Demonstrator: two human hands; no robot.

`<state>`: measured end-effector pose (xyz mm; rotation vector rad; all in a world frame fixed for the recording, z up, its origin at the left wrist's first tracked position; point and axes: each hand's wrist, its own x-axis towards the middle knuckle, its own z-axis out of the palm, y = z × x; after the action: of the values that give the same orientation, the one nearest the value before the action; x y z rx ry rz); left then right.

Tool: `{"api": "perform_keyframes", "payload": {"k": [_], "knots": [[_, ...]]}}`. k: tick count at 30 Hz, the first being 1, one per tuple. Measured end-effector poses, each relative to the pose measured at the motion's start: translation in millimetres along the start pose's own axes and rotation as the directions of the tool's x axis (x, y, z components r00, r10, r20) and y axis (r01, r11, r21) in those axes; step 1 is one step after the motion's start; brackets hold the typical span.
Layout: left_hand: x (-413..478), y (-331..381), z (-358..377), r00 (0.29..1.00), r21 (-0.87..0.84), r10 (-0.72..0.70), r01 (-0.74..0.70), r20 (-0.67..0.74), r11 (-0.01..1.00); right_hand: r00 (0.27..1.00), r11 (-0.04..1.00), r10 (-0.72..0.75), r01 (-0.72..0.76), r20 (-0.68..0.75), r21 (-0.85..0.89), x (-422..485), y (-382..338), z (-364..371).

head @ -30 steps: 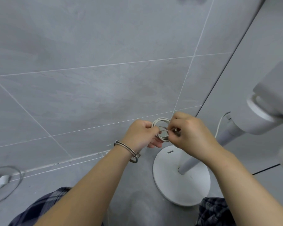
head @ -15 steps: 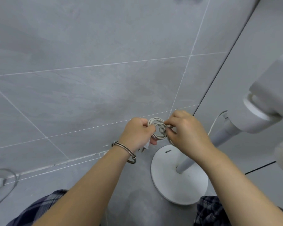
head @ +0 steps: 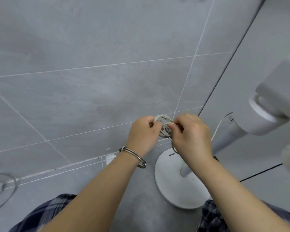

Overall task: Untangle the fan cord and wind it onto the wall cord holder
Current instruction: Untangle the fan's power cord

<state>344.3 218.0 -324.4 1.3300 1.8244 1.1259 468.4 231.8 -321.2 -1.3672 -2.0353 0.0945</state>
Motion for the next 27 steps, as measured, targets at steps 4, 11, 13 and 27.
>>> {"api": "perform_keyframes", "payload": {"k": [4, 11, 13, 27], "knots": [[3.2, -6.8, -2.5, 0.999, 0.137, 0.020, -0.015, -0.031, 0.990, 0.986, 0.986, 0.167, -0.167, 0.028, 0.027, 10.2, 1.7, -7.2], [5.3, -7.8, -1.5, 0.924, -0.348, -0.319, 0.376, 0.211, 0.859, 0.921, 0.826, 0.377, -0.384, 0.101, 0.413, 16.2, 2.3, -10.7], [3.8, -4.8, -4.6, 0.859, -0.507, -0.370, 0.509, 0.355, 0.696, 0.871, 0.617, 0.455, -0.457, 0.183, 0.640, 20.4, 6.2, -12.5], [3.4, -7.9, -5.1, 0.975, 0.005, -0.095, 0.096, 0.200, 0.995, 0.703, 0.201, 0.566, -0.624, 0.431, 0.755, 26.0, 27.5, -4.3]]}}
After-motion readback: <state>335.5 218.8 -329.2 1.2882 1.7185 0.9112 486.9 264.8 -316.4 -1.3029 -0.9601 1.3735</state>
